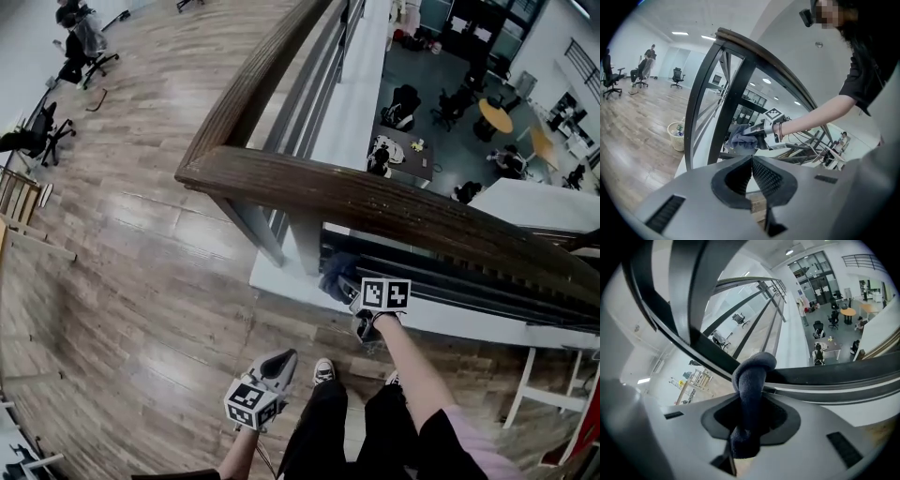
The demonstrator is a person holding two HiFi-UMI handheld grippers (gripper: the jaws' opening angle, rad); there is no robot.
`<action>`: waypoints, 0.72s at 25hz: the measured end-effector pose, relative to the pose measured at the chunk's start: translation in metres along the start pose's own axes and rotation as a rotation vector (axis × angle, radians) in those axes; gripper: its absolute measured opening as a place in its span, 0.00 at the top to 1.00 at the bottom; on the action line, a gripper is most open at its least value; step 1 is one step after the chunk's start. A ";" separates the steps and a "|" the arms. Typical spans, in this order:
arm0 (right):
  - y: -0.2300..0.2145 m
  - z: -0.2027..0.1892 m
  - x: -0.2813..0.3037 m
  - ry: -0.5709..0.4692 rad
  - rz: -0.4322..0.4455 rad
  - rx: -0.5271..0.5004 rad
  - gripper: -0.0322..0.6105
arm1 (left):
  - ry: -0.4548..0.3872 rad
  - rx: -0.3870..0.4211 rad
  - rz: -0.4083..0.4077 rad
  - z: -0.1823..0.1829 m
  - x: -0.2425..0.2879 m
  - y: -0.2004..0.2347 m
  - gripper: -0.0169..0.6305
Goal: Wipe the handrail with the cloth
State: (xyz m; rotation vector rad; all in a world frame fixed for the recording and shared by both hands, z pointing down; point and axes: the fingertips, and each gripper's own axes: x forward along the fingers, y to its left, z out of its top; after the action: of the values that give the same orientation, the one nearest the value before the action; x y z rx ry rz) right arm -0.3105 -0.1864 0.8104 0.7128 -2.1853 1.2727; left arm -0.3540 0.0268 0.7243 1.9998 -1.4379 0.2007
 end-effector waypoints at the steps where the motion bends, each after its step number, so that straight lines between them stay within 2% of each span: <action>1: -0.008 0.000 -0.004 -0.007 -0.009 0.015 0.79 | 0.001 0.005 -0.003 -0.006 0.001 0.000 0.97; 7: -0.058 0.008 -0.040 -0.063 -0.051 0.087 0.79 | 0.037 0.029 -0.028 -0.012 0.016 -0.022 0.97; 12: -0.104 -0.001 -0.080 -0.099 -0.092 0.136 0.79 | 0.070 0.057 -0.061 -0.015 0.034 -0.046 0.97; 18: -0.174 -0.002 -0.147 -0.163 -0.140 0.212 0.79 | 0.101 0.092 -0.105 -0.011 0.067 -0.097 0.97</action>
State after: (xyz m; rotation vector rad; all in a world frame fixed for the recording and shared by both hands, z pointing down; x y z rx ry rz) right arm -0.0875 -0.2313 0.8227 1.0679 -2.1012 1.4300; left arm -0.2392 -0.0027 0.7244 2.1022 -1.2784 0.3222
